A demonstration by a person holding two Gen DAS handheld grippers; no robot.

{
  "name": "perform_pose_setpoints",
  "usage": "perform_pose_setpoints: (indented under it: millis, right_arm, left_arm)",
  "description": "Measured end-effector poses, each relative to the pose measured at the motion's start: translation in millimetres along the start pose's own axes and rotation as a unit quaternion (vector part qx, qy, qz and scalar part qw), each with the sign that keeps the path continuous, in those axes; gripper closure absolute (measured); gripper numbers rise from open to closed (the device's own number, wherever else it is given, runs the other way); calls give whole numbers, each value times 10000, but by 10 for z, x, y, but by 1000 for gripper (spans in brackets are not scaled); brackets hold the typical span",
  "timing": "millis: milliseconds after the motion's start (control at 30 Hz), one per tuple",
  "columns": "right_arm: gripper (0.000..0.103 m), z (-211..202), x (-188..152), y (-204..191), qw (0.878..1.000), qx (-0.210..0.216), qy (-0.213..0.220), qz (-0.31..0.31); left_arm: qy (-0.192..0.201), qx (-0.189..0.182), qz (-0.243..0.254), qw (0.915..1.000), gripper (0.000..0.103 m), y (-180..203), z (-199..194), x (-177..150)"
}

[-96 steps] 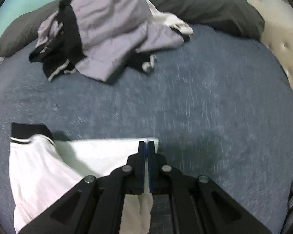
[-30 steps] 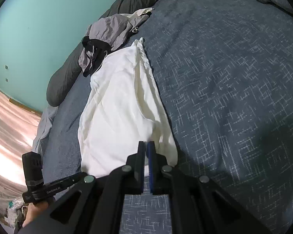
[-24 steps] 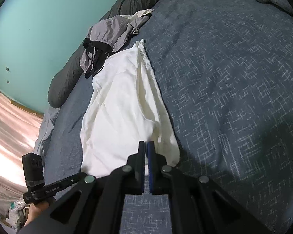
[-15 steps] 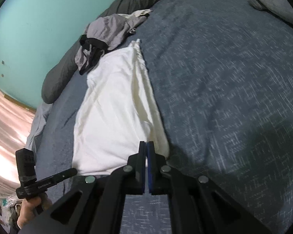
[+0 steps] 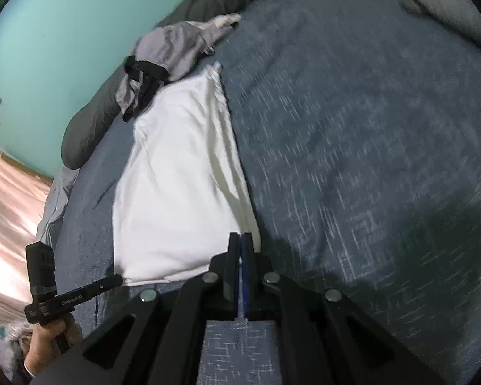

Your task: Fold clothes

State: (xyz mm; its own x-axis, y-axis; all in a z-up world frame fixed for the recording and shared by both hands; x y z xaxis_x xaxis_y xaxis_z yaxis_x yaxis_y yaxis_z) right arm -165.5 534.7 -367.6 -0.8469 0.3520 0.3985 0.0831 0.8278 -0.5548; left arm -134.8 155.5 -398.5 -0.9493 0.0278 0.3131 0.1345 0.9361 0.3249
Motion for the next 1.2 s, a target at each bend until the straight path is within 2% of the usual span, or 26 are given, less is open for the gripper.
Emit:
perform_pose_setpoints:
  millis: [67,167,467,533,633,700,733,800,1000,1033,1067,1100,1200]
  right_arm:
    - [102,78,-54,84,9999,-51,-118,108]
    - [102,51,-21,111,9998,-164,-74,108]
    - [102,-71,52,243,9985,-264,285,399]
    - [101,-124,119,245,9975,-104,424,560]
    - [98,-110,109,230,9967,65,349,726]
    - [87,-92,103,161,9971,206,313,668]
    - [82,-85,100,117,9974,230,299,608]
    - [70,-71,93,30,9981,277,271,488]
    - [71,6,0,-36,9998,45,133,133]
    - [74,24,-14,-27,9999,32,114,121]
    - [85,43,-28,-18,9999,20,95,108]
    - [91,61,-41,-9,9999,7,76,96]
    - [95,86,-60,24,9998,13,60,163]
  left_arm:
    - [-13,40,31,10000,100,4,20,-34]
    - [-4,13,-44,10000,100,-20,58,-80]
    - [57,-70,-198,9998,100,-83,45,-163]
    - [59,-82,-198,9998,100,-72,24,-168]
    - [59,-92,-180,9998,100,-37,-23,-173]
    - [59,-86,-172,9998,100,17,-97,-199]
    - [59,-81,-173,9998,100,159,-274,-243]
    - [60,-56,-160,9998,100,141,-243,-229]
    - [68,34,-123,9999,100,206,-252,-245]
    - [68,42,-122,9999,100,217,-255,-249]
    - [67,47,-124,9999,100,218,-251,-246]
    - [67,52,-125,9999,100,222,-250,-245]
    - [69,78,-112,9999,100,209,-235,-233]
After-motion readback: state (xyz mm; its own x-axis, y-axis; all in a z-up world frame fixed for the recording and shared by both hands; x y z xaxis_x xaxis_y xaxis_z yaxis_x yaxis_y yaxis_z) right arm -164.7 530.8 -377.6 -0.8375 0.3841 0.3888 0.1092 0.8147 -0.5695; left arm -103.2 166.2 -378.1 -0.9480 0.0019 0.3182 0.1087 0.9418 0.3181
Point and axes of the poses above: each gripper's, at about its wrist camera, not at the fingertips, and z roughly the way its jaws point, y to its right, x to its top, the point moved 7 cm from there along z, roughly the way its jaws point
